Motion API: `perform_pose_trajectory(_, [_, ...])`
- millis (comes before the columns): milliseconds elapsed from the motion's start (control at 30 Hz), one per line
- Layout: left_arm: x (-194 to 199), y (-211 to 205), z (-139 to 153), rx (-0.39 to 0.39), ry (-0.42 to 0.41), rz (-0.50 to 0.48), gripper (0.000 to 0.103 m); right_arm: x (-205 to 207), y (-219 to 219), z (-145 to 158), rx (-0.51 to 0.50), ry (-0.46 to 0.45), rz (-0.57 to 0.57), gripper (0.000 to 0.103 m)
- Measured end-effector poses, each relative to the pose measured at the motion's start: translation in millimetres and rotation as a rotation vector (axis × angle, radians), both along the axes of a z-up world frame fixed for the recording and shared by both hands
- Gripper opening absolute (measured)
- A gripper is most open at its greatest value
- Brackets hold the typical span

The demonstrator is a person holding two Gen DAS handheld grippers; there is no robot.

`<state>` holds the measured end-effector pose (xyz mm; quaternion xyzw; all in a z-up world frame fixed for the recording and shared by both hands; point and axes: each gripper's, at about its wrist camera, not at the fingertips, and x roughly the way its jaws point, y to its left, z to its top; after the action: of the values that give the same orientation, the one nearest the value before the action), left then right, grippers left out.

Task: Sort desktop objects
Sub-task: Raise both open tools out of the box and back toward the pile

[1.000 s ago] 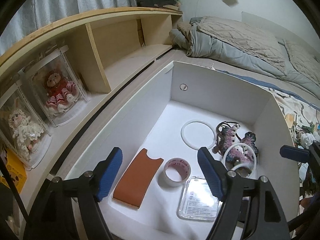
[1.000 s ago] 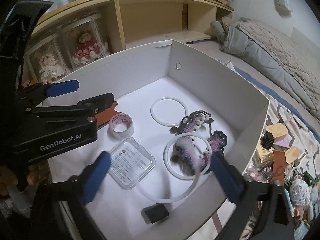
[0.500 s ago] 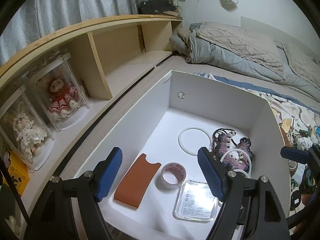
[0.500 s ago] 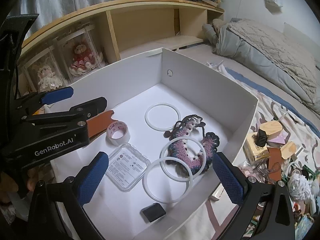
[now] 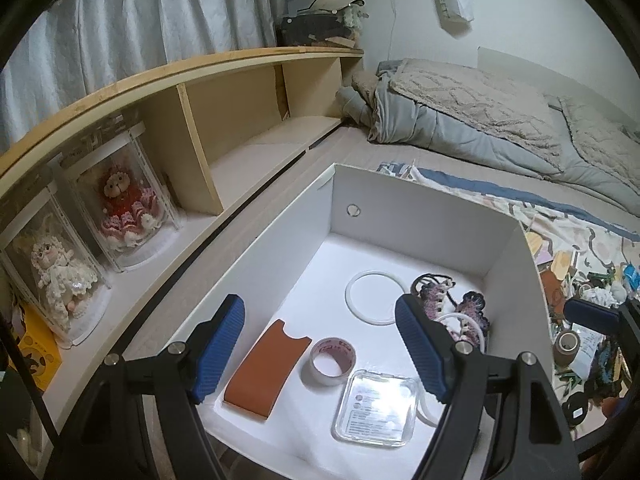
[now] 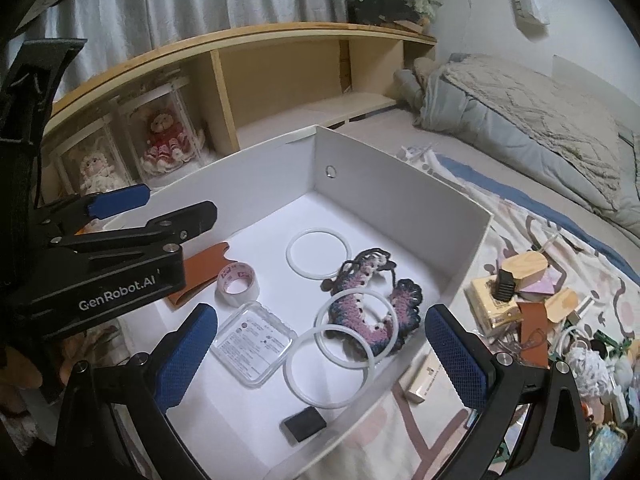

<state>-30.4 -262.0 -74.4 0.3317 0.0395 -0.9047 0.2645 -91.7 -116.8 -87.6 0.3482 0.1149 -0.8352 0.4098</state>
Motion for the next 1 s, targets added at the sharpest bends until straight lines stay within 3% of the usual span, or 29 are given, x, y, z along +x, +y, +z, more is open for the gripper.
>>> perform_pose_trajectory(167, [2.3, 7.6, 8.6, -0.004, 0.022, -0.007, 0.078, -1.9, 11.6, 3.9, -0.007, 0.009, -0.040, 0.103])
perform_pose_trajectory(267, [3.3, 12.8, 12.2, -0.014, 0.028, -0.012, 0.085, -2.9, 20.7, 7.0, -0.006, 0.023, -0.073, 0.103])
perform_pose_trajectory(433, [7.0, 20.4, 20.3, -0.009, 0.052, -0.016, 0.086, -6.3, 37.5, 14.8, -0.016, 0.033, -0.122, 0.103])
perform_pose_trajectory(533, [9.1, 25.8, 24.0, -0.005, 0.065, -0.018, 0.093, -7.1, 48.1, 20.1, -0.020, 0.045, -0.141, 0.103])
perform_pose_trajectory(1000, [5.5, 60.6, 38.2, 0.008, 0.108, -0.072, 0.101, -15.1, 98.4, 36.1, -0.021, 0.083, -0.244, 0.103])
